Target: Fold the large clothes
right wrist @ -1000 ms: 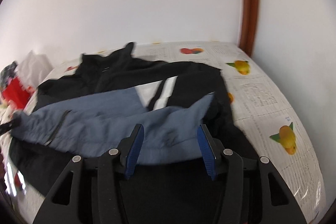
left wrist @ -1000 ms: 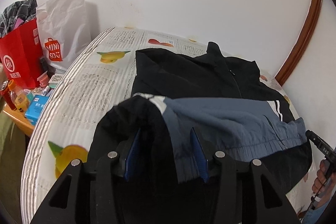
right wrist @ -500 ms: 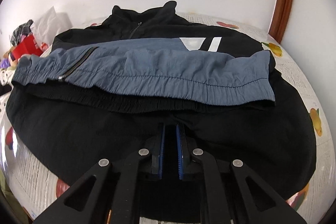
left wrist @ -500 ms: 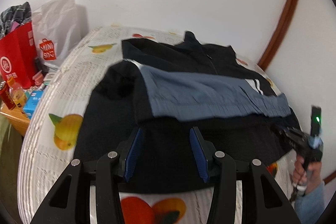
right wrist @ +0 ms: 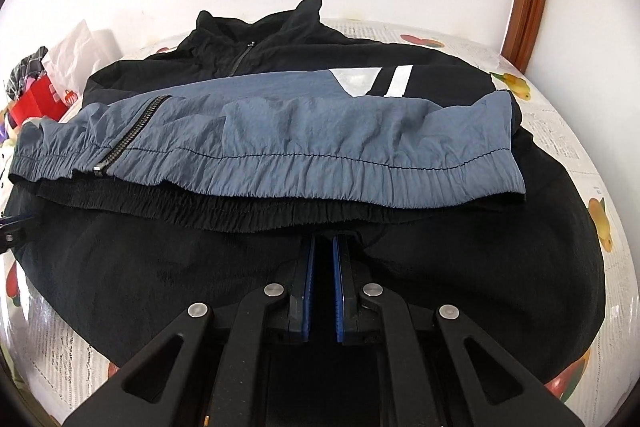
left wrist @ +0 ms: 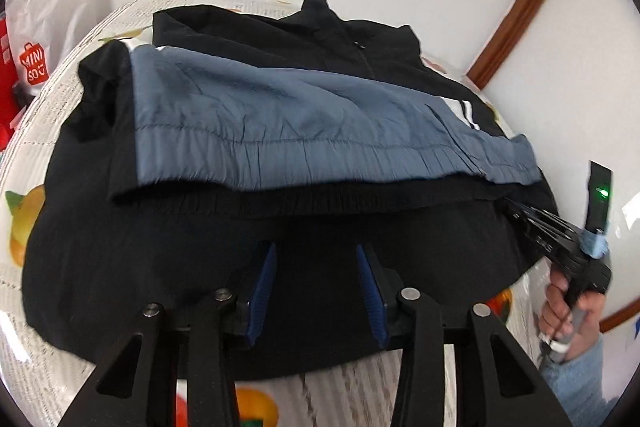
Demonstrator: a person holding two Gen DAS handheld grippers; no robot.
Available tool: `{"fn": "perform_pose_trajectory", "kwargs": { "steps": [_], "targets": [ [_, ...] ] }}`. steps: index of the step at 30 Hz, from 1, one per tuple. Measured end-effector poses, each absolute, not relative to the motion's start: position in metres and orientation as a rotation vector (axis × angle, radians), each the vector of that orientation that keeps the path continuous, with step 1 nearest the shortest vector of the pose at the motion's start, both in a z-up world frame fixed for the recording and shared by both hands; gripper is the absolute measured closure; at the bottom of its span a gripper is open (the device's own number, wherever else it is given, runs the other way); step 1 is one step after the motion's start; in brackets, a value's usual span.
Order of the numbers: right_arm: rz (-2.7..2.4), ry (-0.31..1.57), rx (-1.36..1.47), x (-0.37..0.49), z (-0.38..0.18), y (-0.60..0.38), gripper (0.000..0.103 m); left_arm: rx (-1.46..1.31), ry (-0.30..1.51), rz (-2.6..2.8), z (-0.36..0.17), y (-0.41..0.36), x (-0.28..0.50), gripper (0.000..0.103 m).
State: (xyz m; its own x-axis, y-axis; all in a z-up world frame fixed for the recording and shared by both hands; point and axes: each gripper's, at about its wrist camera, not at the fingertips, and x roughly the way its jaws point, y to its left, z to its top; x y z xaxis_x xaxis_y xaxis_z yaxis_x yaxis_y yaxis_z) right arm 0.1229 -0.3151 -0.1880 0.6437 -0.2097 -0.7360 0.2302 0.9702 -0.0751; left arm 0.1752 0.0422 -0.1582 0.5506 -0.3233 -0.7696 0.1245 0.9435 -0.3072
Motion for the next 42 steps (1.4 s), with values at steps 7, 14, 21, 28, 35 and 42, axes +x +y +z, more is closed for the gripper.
{"fn": "perform_pose_trajectory", "kwargs": {
  "steps": [7, 14, 21, 28, 35, 42],
  "targets": [
    [-0.240, 0.838, 0.034, 0.134, -0.182, -0.321, 0.096, -0.156, 0.919, -0.186, -0.154, 0.034, 0.194, 0.085],
    [-0.265, 0.792, 0.074, 0.152, -0.164, -0.340, 0.096, -0.167, 0.840, -0.163, -0.130, 0.049, 0.209, 0.086],
    [-0.280, 0.768, 0.093, 0.179, -0.149, -0.358, 0.093, -0.196, 0.779, -0.183, -0.109, 0.058, 0.237, 0.086],
    [-0.303, 0.767, 0.067, 0.209, -0.142, -0.372, 0.091, -0.212, 0.745, -0.199, -0.095, 0.058, 0.279, 0.086],
    [-0.377, 0.783, 0.072, 0.239, -0.143, -0.400, 0.083, -0.192, 0.731, -0.148, -0.092, 0.064, 0.307, 0.086],
    [-0.434, 0.824, 0.036, 0.262, -0.157, -0.419, 0.079, -0.194, 0.811, -0.013, -0.116, 0.093, 0.325, 0.086]
  ]
}}
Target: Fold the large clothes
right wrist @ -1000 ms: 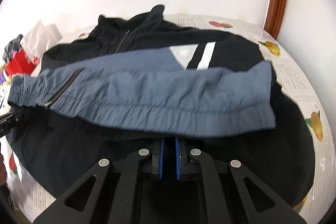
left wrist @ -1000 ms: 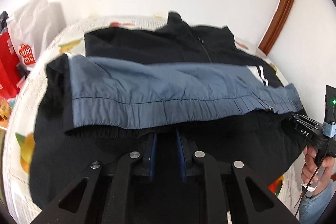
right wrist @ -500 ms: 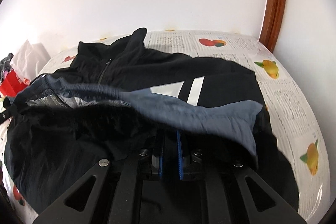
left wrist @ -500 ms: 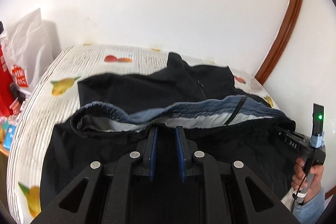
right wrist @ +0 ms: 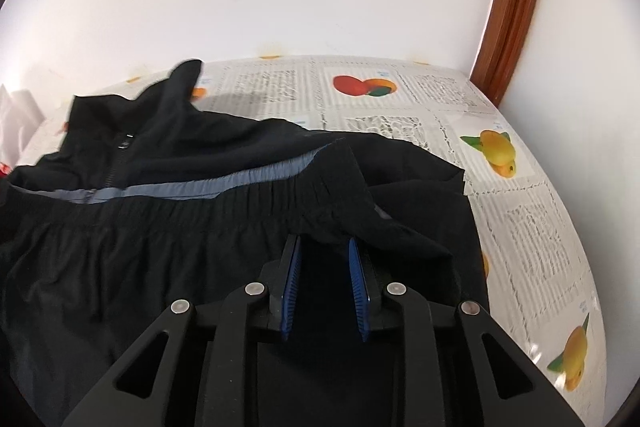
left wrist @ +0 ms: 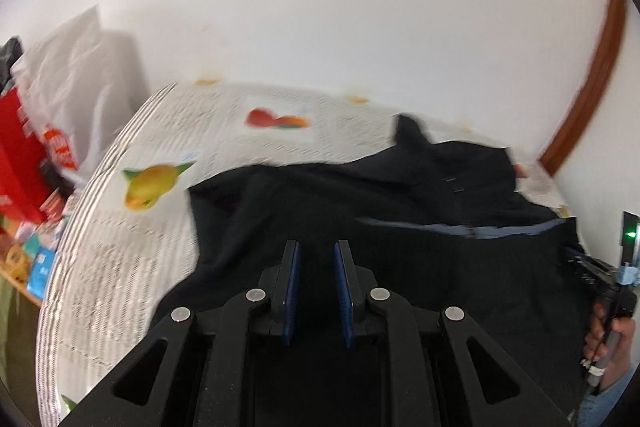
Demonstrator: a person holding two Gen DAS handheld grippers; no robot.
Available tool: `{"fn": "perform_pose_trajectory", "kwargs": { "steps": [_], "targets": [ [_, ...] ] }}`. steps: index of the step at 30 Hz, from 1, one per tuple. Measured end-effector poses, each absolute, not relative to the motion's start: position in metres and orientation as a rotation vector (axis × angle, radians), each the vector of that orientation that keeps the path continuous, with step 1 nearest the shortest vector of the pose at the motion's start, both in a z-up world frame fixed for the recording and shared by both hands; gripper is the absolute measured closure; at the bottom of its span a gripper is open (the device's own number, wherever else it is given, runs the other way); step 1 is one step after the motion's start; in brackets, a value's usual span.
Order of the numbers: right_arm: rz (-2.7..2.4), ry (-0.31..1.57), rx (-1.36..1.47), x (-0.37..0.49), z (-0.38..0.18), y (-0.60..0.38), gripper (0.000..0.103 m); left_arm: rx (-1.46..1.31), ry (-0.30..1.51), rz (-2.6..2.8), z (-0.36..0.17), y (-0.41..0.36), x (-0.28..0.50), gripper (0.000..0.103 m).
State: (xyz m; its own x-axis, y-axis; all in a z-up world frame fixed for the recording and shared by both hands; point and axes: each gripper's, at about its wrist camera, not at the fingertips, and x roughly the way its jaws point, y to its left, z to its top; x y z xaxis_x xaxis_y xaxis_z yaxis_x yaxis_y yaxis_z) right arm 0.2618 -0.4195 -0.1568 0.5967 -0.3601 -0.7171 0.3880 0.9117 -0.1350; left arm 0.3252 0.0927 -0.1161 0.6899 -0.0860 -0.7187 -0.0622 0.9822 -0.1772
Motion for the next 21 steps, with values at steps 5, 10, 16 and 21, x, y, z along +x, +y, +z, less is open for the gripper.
{"fn": "perform_pose_trajectory", "kwargs": {
  "steps": [5, 10, 16, 21],
  "targets": [
    [-0.458, 0.847, 0.023, 0.267, -0.165, -0.433, 0.079, -0.201, 0.872, 0.019, -0.138, 0.103, 0.333, 0.086],
    [-0.506, 0.848, -0.012, 0.270, -0.169, -0.442, 0.079, -0.184, 0.894, 0.005, -0.146, 0.093, 0.339, 0.086],
    [-0.525, 0.846, -0.079, 0.273, -0.170, -0.449, 0.079, -0.178, 0.907, -0.021, -0.144, 0.085, 0.340, 0.086],
    [-0.584, 0.850, -0.082, 0.268, -0.158, -0.446, 0.076, -0.153, 0.913, -0.025, -0.138, 0.083, 0.329, 0.073]
  ]
}}
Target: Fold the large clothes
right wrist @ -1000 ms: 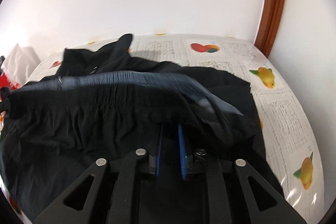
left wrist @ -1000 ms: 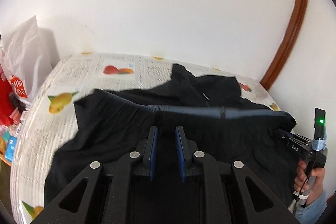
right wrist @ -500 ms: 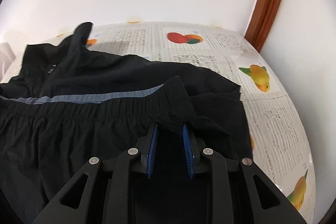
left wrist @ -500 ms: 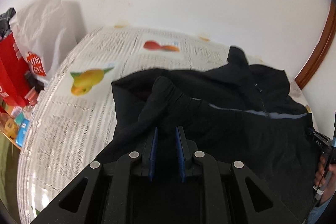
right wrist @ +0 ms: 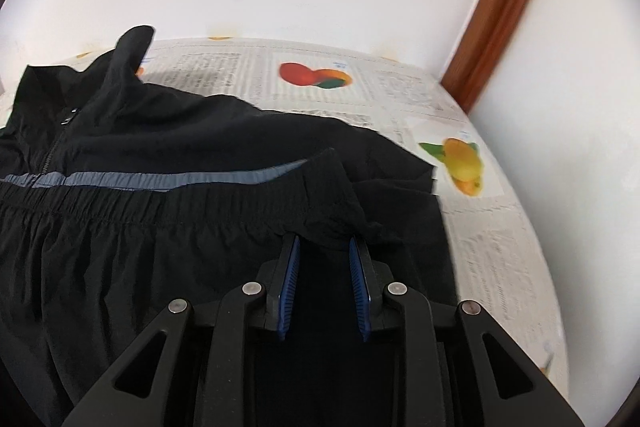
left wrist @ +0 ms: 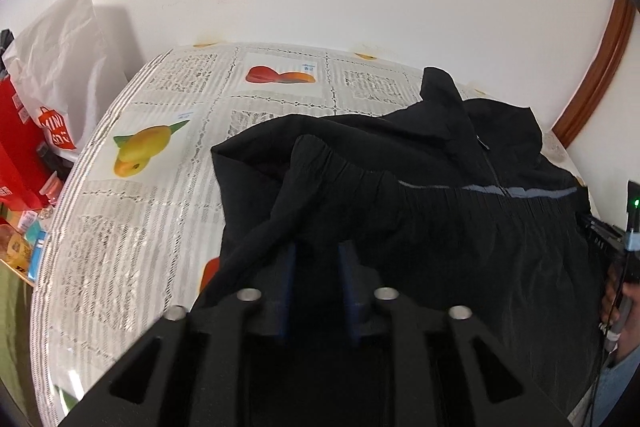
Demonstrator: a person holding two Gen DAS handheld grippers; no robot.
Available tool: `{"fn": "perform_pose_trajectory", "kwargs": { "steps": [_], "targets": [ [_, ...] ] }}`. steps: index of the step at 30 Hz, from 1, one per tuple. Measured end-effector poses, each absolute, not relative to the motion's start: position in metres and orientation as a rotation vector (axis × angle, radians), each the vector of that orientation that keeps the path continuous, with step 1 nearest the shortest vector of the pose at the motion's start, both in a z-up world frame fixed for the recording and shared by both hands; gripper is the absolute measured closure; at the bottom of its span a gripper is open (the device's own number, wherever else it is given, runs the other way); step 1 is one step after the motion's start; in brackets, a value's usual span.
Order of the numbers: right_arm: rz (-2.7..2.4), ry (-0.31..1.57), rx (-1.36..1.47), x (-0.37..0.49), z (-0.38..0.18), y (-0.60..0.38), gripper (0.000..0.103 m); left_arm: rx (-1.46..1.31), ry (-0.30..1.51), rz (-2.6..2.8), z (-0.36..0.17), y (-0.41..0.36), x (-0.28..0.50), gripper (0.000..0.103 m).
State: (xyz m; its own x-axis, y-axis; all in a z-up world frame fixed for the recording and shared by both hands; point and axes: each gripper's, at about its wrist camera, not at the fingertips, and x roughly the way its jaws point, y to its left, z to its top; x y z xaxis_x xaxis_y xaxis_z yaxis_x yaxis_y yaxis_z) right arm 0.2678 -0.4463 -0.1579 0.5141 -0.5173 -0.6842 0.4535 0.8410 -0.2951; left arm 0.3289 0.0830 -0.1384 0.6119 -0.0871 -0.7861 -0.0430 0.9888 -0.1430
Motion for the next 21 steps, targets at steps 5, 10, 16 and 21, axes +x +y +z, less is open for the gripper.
{"fn": "perform_pose_trajectory", "kwargs": {
  "steps": [5, 10, 16, 21],
  "targets": [
    [-0.438, 0.785, -0.020, 0.244, -0.133, -0.396, 0.065, -0.163, 0.901, -0.025, -0.132, 0.088, 0.309, 0.070],
    [-0.259, 0.781, -0.031, 0.235, -0.137, -0.327, 0.061, -0.166, 0.898, -0.003, -0.130, 0.098, 0.281, 0.070],
    [-0.188, 0.854, -0.057, 0.242, -0.175, -0.271, 0.061, -0.167, 0.917, 0.022, -0.137, 0.114, 0.239, 0.070],
    [-0.246, 0.852, -0.091, 0.250, -0.191, -0.262, 0.061, -0.154, 0.938, 0.040, -0.147, 0.129, 0.211, 0.070]
  ]
}}
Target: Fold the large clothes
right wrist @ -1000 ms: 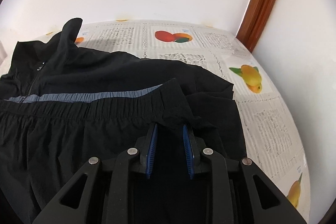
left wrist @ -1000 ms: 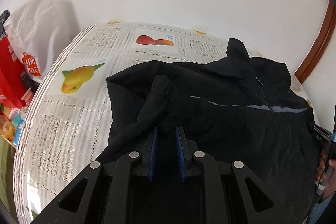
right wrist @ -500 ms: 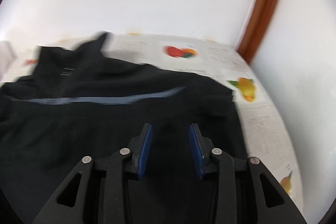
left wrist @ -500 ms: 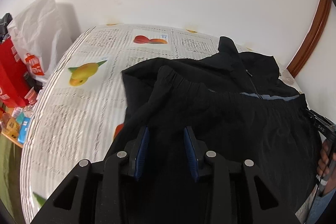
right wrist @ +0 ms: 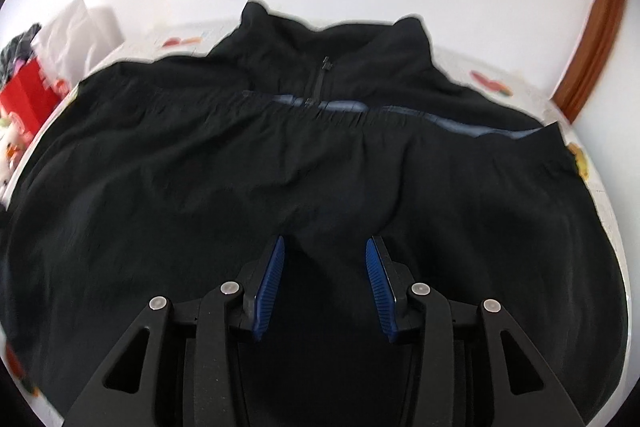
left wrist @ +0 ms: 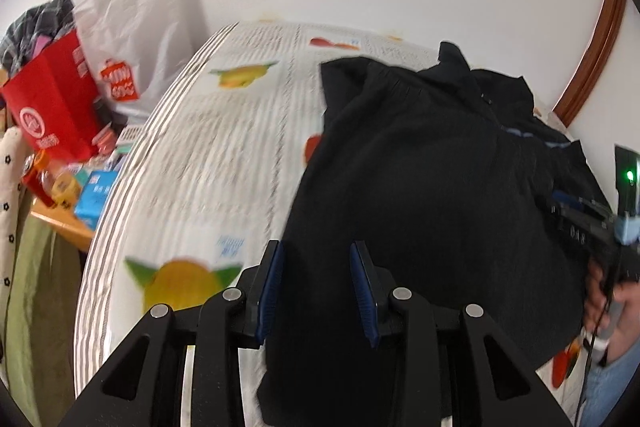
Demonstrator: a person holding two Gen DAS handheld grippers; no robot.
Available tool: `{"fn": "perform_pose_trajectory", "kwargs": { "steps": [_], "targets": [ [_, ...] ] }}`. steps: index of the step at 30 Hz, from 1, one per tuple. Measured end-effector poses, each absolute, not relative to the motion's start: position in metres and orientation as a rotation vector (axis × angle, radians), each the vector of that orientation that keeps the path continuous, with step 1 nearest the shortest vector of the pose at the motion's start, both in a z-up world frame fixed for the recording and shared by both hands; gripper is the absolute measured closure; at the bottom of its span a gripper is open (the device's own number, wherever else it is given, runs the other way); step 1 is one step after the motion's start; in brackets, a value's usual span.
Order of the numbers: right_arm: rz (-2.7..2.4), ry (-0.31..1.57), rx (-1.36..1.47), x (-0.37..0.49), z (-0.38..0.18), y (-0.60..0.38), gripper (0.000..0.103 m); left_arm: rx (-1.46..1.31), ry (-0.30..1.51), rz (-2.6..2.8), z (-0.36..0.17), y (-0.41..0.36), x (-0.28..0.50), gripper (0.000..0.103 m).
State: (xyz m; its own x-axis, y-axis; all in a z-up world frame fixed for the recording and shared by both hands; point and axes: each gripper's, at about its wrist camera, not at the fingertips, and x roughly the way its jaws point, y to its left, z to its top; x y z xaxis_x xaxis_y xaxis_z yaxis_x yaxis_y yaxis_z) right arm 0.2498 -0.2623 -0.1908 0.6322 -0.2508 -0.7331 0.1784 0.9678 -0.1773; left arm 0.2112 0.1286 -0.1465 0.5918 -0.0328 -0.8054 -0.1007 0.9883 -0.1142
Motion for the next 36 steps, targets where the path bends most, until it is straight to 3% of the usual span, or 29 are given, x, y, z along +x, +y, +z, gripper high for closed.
{"fn": "perform_pose_trajectory", "kwargs": {
  "steps": [8, 23, 36],
  "targets": [
    [-0.284, 0.797, -0.176, 0.259, -0.195, -0.257, 0.062, -0.284, 0.950, 0.001, -0.170, 0.143, 0.199, 0.070],
    [-0.216, 0.811, -0.050, 0.273, -0.203, -0.286, 0.057, -0.280, 0.934, 0.018, -0.173, 0.121, 0.219, 0.070],
    [-0.153, 0.878, -0.088, 0.165, -0.198, -0.248, 0.056, -0.295, 0.945, -0.002, -0.167, 0.132, 0.190, 0.070]
  ]
}}
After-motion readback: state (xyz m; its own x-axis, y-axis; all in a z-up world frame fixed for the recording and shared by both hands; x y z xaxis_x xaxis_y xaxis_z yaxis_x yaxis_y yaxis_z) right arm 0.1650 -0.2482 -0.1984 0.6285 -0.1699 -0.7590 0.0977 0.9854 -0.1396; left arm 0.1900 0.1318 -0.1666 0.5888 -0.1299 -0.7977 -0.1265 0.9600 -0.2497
